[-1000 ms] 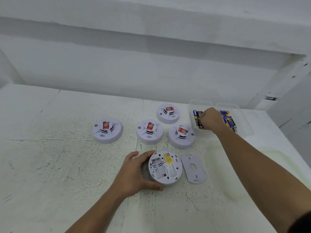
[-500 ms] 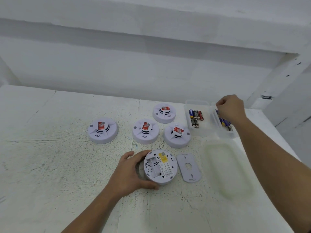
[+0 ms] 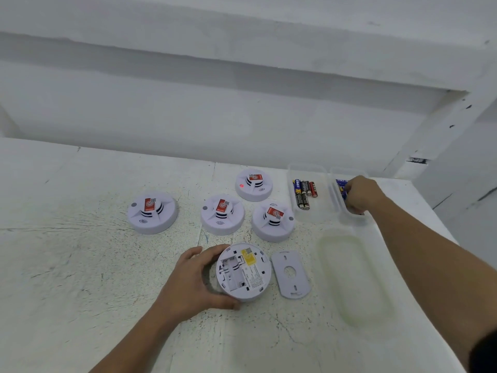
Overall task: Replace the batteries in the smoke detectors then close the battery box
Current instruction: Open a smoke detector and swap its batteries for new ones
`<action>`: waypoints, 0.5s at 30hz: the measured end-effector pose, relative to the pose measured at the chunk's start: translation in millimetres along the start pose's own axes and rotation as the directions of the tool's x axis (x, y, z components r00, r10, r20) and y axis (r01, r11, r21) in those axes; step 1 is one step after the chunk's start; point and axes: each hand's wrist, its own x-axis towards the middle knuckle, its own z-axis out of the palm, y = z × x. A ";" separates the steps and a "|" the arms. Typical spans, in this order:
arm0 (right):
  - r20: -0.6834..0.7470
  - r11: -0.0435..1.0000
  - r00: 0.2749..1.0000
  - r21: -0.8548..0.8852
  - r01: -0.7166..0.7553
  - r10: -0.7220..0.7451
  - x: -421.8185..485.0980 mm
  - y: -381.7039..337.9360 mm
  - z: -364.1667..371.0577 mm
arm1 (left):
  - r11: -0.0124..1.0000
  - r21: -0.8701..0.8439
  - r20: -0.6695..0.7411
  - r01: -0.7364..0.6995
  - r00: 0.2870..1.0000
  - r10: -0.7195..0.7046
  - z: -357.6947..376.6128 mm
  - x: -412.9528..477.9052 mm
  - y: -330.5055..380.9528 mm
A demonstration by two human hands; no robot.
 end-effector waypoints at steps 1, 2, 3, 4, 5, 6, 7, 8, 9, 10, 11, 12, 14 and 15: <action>-0.007 1.000 1.000 -0.027 0.008 -0.009 0.2 -0.5 1.5 | 1.000 -0.004 -0.001 0.003 1.000 -0.003 0.5 0.5 -1.2; -0.016 1.000 1.000 -0.029 0.010 -0.010 0.1 -1.5 2.1 | 1.000 -0.005 -0.002 0.002 1.000 -0.002 1.0 1.1 -2.1; -0.024 1.000 1.000 -0.029 0.011 -0.012 0.9 -2.6 3.2 | 1.000 -0.005 -0.004 0.004 1.000 -0.004 1.4 1.3 -3.0; -0.027 0.999 1.000 -0.031 0.014 -0.015 1.3 -3.4 4.2 | 1.000 -0.005 -0.005 0.004 1.000 -0.004 1.7 1.6 -3.3; -0.036 0.999 0.999 -0.037 0.021 -0.023 2.3 -3.8 5.3 | 1.000 -0.007 -0.006 0.004 1.000 -0.005 2.0 1.9 -3.5; -0.044 0.999 0.998 -0.042 0.034 -0.036 3.8 -4.7 7.1 | 1.000 -0.007 -0.006 0.006 1.000 -0.006 1.9 1.2 -4.0; -0.059 0.998 0.997 -0.045 0.049 -0.052 5.3 -3.8 8.9 | 1.000 -0.005 -0.005 0.006 1.000 -0.006 1.9 1.4 -3.3; -0.072 0.997 0.995 -0.051 0.061 -0.065 6.5 -2.8 11.0 | 1.000 -0.004 -0.004 0.005 1.000 -0.005 1.9 1.4 -3.6; -0.086 0.996 0.993 -0.052 0.070 -0.074 7.8 -1.8 12.6 | 1.000 -0.003 -0.003 0.004 1.000 -0.004 1.4 1.0 -3.3; -0.093 0.996 0.993 -0.050 0.072 -0.076 7.4 -1.2 12.9 | 1.000 -0.001 -0.002 0.004 1.000 -0.004 1.2 1.2 -3.4; -0.092 0.996 0.993 -0.053 0.075 -0.080 7.9 -0.4 13.0 | 1.000 0.000 0.001 0.004 1.000 -0.004 1.0 1.4 -3.1; -0.081 0.996 0.994 -0.048 0.075 -0.079 7.3 -0.3 12.2 | 1.000 -0.001 0.005 0.004 1.000 -0.004 0.8 1.3 -3.4; -0.053 0.997 0.996 -0.036 0.067 -0.069 5.3 -0.5 8.6 | 1.000 -0.004 0.008 0.000 1.000 0.000 0.7 1.3 -3.3; -0.041 0.998 0.997 -0.033 0.061 -0.063 6.3 0.4 7.3 | 1.000 -0.005 0.008 -0.002 1.000 0.002 0.7 1.1 -3.3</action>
